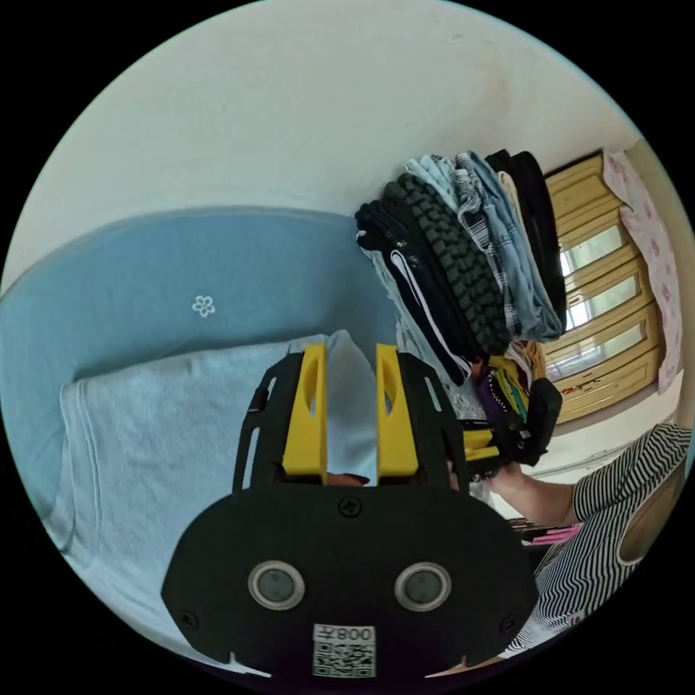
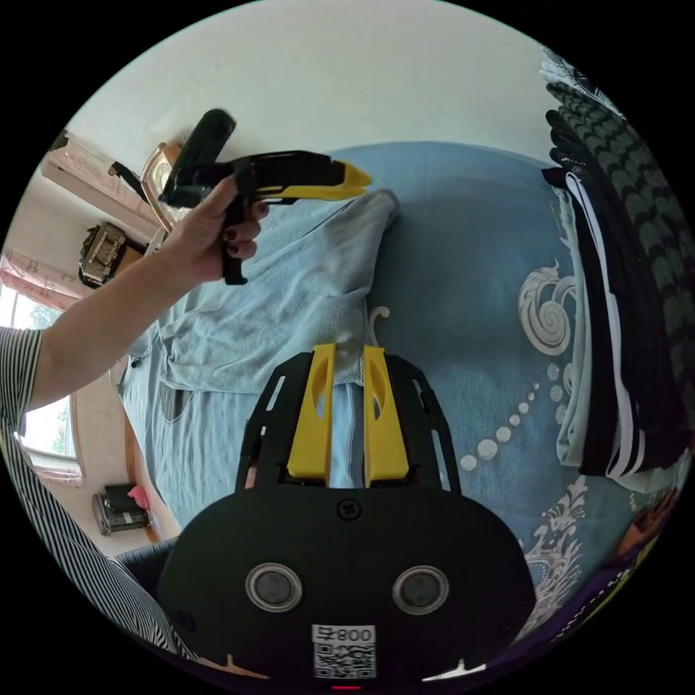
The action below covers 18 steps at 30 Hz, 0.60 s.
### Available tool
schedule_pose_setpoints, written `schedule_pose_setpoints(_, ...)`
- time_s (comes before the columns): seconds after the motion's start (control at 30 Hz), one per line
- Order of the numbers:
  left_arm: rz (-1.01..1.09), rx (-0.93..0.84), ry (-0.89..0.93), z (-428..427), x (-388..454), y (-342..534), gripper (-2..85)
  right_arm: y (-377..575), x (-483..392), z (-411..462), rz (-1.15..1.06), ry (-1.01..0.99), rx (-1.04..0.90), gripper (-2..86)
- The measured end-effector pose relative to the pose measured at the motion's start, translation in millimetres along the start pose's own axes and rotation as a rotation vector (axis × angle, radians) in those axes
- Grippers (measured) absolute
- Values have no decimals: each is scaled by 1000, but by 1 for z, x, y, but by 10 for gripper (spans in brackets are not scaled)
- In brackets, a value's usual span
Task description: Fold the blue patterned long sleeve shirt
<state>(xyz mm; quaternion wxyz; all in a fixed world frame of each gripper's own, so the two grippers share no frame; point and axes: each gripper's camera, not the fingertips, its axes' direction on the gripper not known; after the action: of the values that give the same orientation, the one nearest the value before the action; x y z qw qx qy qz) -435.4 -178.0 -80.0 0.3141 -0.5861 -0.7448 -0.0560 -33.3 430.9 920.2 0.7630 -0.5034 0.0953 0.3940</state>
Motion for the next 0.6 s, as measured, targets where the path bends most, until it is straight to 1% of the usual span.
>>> schedule_pose_setpoints(0.1, -2, -82, 43, 23, -1, -20, 41, 5, 16, 9, -8, 12, -18, 53)
schedule_pose_setpoints(0.17, -15, -75, 67, 25, 0, -24, 32, 10, 30, 10, -10, 0, -21, 34)
schedule_pose_setpoints(0.23, -30, 37, 113, 12, 3, -25, 26, 14, 43, 6, -5, -49, -20, 27)
schedule_pose_setpoints(0.3, -40, 113, 113, 1, 4, -25, 23, 21, 57, -4, 15, -105, 29, 23)
schedule_pose_setpoints(0.37, -54, 148, 101, -1, 3, -26, 23, 28, 78, -11, 63, -192, 75, 15)
schedule_pose_setpoints(0.47, -94, 106, 94, 20, -2, -30, 25, 31, 100, 3, 118, -239, 37, 11)
schedule_pose_setpoints(0.53, -97, 53, 22, 37, 0, -33, 30, 32, 108, 9, 153, -284, 35, 9)
schedule_pose_setpoints(0.6, -101, 73, 43, 37, 0, -32, 35, 34, 113, 6, 170, -302, 45, 8)
